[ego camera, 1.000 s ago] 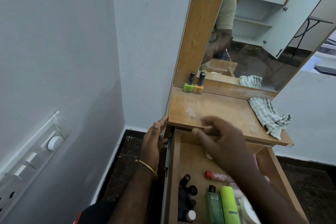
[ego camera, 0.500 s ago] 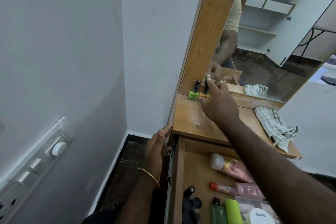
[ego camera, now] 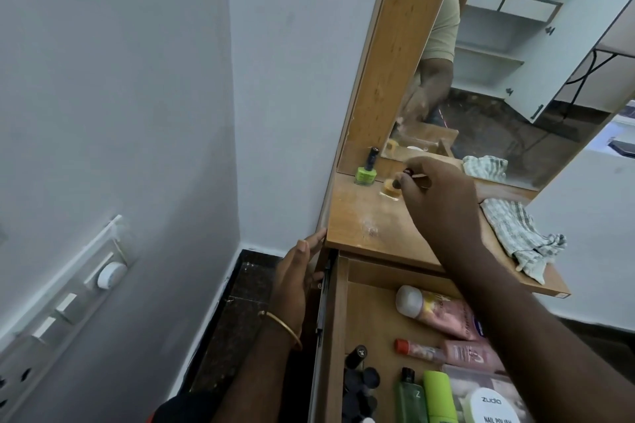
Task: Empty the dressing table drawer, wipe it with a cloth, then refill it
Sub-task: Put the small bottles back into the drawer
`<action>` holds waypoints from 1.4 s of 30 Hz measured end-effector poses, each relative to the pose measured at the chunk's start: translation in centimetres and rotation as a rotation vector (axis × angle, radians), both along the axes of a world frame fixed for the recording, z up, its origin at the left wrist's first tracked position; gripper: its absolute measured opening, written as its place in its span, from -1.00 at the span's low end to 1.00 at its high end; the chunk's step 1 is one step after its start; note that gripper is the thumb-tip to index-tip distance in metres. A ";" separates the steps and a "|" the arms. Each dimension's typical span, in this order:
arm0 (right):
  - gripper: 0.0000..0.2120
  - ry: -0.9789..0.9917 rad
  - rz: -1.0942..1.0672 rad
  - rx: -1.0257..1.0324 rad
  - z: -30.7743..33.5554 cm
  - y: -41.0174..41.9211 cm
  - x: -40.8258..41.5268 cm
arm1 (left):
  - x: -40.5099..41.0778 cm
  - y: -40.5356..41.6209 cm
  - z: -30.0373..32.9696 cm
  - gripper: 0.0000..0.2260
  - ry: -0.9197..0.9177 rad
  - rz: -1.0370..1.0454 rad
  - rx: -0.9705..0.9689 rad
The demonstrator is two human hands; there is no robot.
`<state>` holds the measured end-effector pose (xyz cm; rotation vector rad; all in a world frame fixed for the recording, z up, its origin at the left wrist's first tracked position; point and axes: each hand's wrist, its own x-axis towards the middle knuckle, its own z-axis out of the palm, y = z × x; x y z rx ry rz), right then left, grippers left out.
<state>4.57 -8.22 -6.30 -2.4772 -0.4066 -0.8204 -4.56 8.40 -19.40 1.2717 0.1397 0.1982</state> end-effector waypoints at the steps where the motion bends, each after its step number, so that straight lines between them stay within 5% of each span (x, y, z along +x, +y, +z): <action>1: -0.86 -0.004 0.018 0.020 0.2 -0.3 -1.7 | 0.0 0.0 0.0 -0.47 0.001 -0.001 0.002; 9: -0.81 0.265 0.130 0.150 -3.9 -1.7 -13.3 | -0.3 0.0 0.3 -0.37 -0.002 0.000 0.012; 22: -0.92 0.603 0.250 0.028 -9.4 -1.2 -13.7 | -0.4 0.0 0.4 -0.35 0.008 -0.013 0.030; 34: -0.93 0.656 0.246 0.047 -9.2 -1.1 -13.7 | -0.4 0.0 0.4 -0.33 -0.004 -0.011 0.026; 42: -0.92 0.462 0.181 0.070 -4.6 -0.2 -10.1 | -0.5 -0.1 0.6 -0.43 -0.024 0.004 -0.008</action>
